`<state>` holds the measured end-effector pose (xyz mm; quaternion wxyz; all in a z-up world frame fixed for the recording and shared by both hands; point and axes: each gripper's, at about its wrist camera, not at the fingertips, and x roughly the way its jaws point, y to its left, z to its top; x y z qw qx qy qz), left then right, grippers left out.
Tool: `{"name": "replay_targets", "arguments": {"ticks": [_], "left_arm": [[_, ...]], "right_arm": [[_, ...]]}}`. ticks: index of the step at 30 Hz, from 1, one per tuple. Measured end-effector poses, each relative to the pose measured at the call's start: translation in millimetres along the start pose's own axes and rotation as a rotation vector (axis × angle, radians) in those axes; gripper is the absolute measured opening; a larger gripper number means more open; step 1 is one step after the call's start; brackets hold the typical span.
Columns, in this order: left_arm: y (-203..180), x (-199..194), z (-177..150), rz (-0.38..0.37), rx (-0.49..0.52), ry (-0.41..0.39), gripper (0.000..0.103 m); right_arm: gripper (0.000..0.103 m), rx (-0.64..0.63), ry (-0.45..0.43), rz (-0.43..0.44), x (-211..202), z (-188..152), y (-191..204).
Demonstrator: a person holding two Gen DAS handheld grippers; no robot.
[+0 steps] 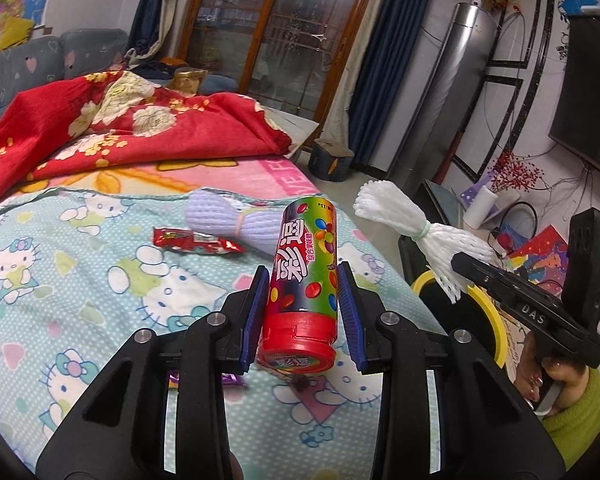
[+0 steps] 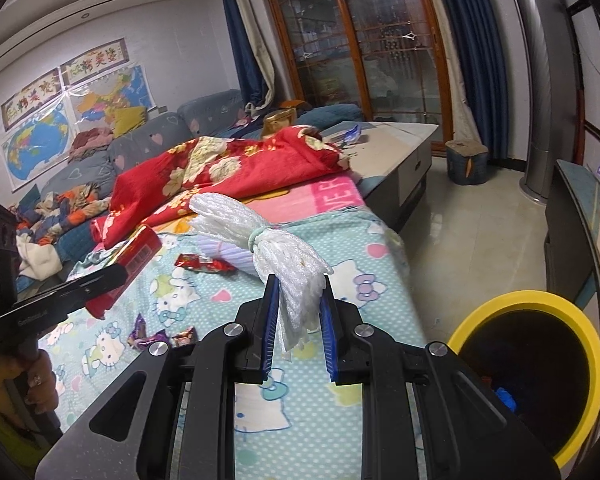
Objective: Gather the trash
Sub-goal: 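Carry the candy tube and mesh sleeve over the yellow bin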
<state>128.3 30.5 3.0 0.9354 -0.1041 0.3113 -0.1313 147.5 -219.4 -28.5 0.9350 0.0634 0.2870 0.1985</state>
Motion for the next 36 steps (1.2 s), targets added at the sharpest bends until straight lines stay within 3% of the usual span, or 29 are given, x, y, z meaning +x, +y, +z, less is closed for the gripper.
{"name": "replay_targets", "arguments": {"ticks": [36], "left_arm": [[-105,21,-17,-0.124,0.142,0.025,0.028]], "right_arm": [[0.019,0.122,-0.044,-0.207,-49,-19,-103]]}}
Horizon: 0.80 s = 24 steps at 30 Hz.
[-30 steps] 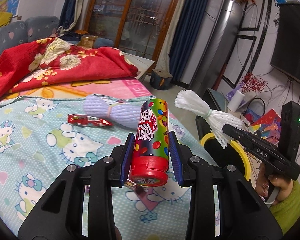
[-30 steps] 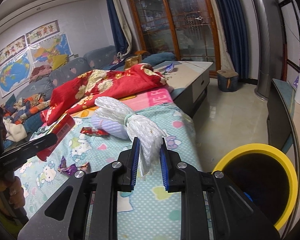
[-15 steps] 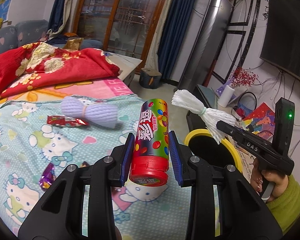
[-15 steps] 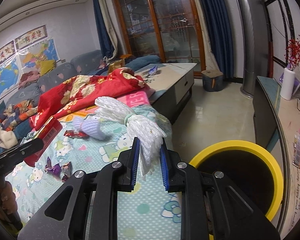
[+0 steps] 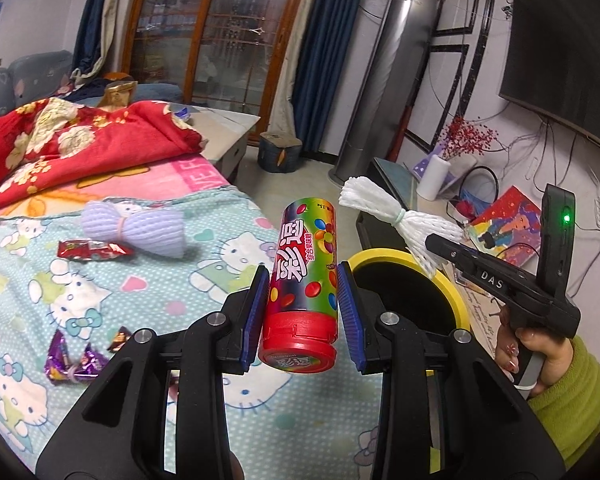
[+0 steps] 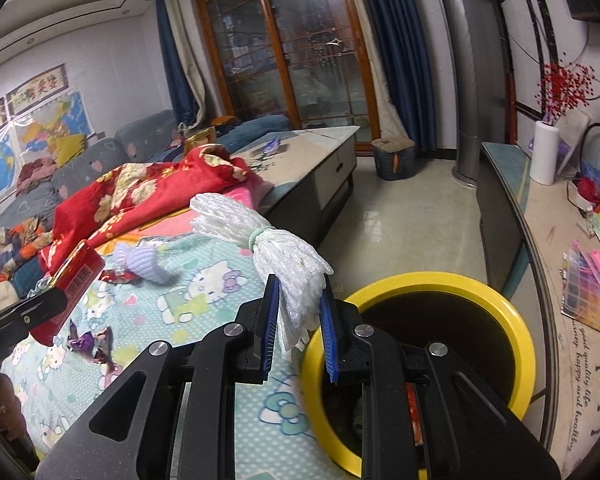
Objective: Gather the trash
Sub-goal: 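Carry the candy tube and mesh sleeve over the yellow bin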
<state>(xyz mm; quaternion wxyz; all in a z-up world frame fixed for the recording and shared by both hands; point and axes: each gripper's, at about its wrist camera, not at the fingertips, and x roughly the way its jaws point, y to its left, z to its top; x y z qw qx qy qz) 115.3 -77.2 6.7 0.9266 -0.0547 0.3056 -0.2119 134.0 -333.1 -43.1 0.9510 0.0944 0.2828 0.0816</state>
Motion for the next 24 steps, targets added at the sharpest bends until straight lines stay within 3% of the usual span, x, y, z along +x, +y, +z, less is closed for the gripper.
{"name": "replay_targets", "arguments": {"ticks": [24], "left_arm": [[-59,39,-10,-0.080,0.104,0.074,0.028]], "right_arm": [[0.019,0.093,0.005,-0.103,-14,-14,-60]]}}
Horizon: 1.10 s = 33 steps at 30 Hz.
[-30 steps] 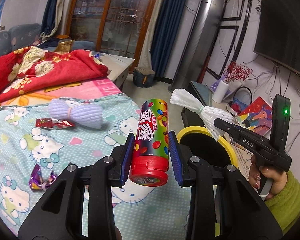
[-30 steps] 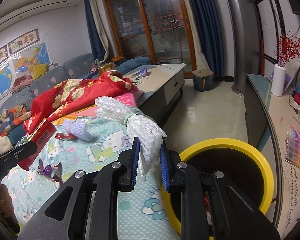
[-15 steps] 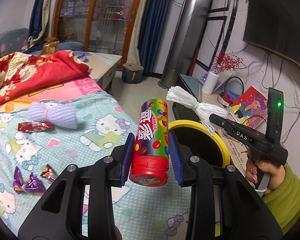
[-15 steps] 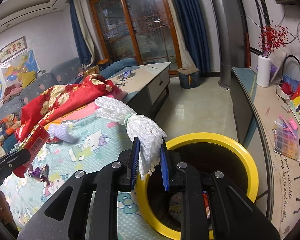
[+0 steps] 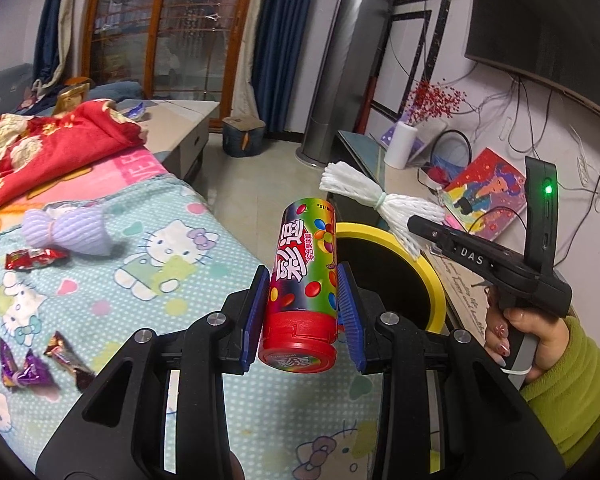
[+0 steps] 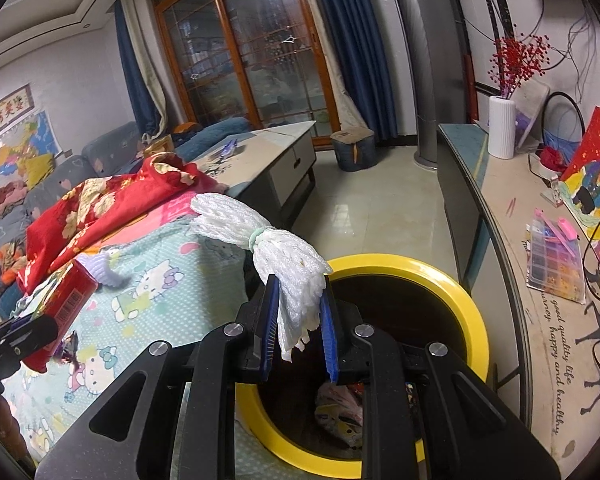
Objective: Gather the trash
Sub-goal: 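Carry the candy tube and mesh sleeve over the yellow bin, then open both tools to drop the tube and sleeve into the bin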
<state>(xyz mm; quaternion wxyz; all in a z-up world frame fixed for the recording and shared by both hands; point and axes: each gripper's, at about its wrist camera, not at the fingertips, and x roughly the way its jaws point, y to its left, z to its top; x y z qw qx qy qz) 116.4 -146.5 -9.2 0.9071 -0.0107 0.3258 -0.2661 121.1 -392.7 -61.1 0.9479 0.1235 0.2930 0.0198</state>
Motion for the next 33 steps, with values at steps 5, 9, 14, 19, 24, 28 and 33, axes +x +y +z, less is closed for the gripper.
{"name": "replay_targets", "arguments": {"ticks": [5,9,14,19,24,28,33], "left_arm": [[-12,10,-3,-0.016,0.023,0.018,0.028],[-20,20,-4,-0.031,0.036,0.035,0.028],[-29,32,-6,-0.046,0.052,0.055,0.028],[-37,44,-10,-0.058,0.066,0.078,0.028],[-44,58,-14,-0.074,0.069,0.103,0.028],[-50,71,-16,-0.084,0.083,0.128,0.028],[-56,90,-17,-0.101,0.086,0.167,0.028]], "right_arm": [[0.019,0.024,0.006,-0.034,0,-1,-16],[0.019,0.049,0.021,-0.064,0,-4,-29],[0.019,0.072,0.044,-0.087,3,-9,-43],[0.019,0.089,0.060,-0.098,4,-13,-53],[0.019,0.103,0.069,-0.106,4,-18,-61],[0.020,0.120,0.076,-0.108,4,-20,-68],[0.035,0.141,0.088,-0.103,7,-22,-76]]}}
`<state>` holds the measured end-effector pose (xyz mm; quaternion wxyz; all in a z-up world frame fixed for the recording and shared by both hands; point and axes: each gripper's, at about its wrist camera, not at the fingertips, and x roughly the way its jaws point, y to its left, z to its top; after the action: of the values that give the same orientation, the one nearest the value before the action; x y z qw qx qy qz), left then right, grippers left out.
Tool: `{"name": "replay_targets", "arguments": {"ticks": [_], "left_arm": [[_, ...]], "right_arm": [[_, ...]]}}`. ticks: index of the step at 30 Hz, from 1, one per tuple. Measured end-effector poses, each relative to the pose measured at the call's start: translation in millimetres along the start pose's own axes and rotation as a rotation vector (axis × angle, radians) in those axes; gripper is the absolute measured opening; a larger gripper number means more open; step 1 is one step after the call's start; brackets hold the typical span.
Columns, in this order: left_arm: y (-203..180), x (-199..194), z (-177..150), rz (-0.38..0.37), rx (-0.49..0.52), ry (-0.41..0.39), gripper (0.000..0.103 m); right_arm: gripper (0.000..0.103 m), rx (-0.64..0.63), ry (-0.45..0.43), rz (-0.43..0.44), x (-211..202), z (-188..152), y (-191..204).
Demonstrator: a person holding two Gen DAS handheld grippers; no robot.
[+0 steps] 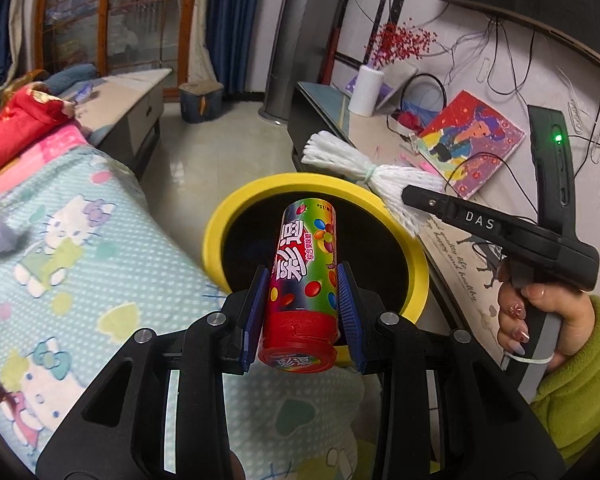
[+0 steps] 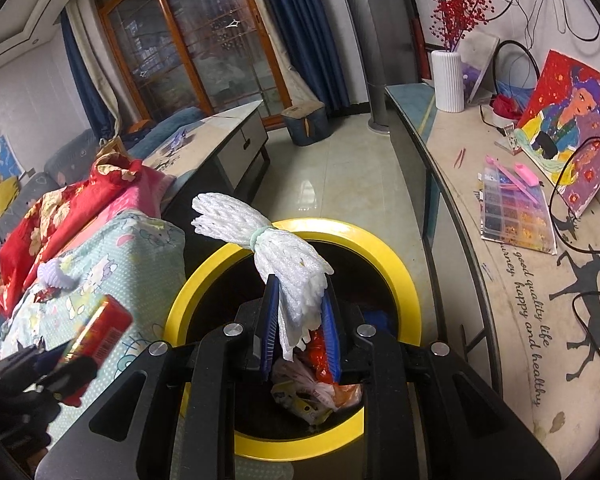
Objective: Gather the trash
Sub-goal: 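Open both tools to drop the tube and sleeve into the bin, then move both open tools back over the remaining trash on the bed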
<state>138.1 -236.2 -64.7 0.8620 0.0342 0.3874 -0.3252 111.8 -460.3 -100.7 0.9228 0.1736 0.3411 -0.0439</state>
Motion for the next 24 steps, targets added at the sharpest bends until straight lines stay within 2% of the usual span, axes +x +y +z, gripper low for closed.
{"name": "replay_targets", "arguments": {"ticks": [1,2,3,5,7,9,14,24], "left_arm": [[-1,3,1,0.006,-0.002,-0.003,0.029],[0,4,3,0.016,-0.007,-0.012,0.040],[2,6,5,0.011,-0.022,-0.021,0.057],[8,5,5,0.004,-0.049,-0.034,0.068],[11,3,4,0.005,-0.059,-0.042,0.071],[15,-2,4,0.023,-0.066,-0.055,0.084],[24,-15,1,0.047,-0.083,-0.086,0.091],[39,-41,0,0.107,-0.113,-0.139,0.091]], "right_arm": [[0.045,0.008,0.001,-0.002,0,0,-1],[0.045,0.018,0.003,-0.001,1,-1,-2],[0.045,0.018,0.006,0.000,1,-2,-2],[0.046,0.011,0.007,-0.011,1,-2,-1],[0.047,0.008,0.005,-0.008,1,-2,0],[0.047,0.000,0.001,-0.014,2,-3,3],[0.050,-0.041,-0.019,-0.020,-3,-3,17],[0.057,-0.118,-0.056,0.014,-16,-3,51]]}}
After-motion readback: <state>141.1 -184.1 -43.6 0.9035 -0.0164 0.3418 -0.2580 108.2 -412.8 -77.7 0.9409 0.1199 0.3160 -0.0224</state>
